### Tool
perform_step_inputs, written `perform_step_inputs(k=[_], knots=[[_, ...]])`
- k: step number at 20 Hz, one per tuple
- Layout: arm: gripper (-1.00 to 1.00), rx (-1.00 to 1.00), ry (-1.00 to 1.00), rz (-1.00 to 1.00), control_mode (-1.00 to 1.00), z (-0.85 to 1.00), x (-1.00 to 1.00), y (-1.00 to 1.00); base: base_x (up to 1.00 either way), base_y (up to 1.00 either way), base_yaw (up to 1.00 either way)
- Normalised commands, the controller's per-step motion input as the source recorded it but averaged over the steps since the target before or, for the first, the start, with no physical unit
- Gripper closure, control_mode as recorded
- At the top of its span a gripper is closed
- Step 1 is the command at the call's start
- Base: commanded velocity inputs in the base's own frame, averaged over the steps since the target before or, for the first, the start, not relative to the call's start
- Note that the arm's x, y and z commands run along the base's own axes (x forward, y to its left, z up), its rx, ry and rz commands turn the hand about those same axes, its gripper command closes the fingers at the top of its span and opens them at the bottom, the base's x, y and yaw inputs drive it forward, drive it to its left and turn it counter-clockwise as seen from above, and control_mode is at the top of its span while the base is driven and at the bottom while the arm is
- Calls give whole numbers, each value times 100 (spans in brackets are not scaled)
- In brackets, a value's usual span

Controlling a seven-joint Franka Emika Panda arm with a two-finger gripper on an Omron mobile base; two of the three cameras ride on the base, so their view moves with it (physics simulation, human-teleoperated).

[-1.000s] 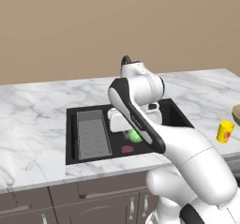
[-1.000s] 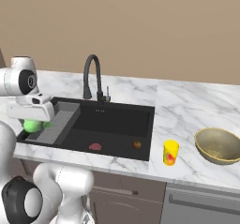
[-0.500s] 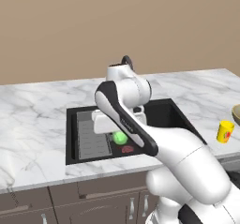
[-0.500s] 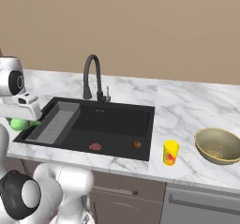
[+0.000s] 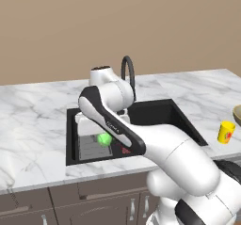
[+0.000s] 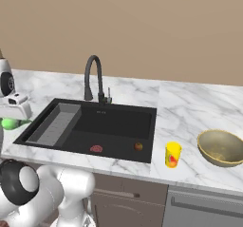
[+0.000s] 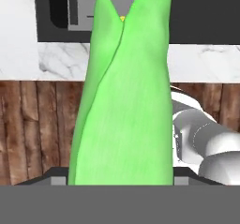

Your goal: Remove the corn and apple from the sink. Then move the bowl and cup from the counter to the sink for washing.

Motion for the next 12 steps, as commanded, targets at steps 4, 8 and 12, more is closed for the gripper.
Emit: perform_step_inputs(k=[4,8,12], knots=[[100,0,0,9,-100,-5,24,47,0,0,0],[100,0,0,7,-100,-6,25,48,0,0,0],[100,0,0,7,-100,-4,24,45,0,0,0]])
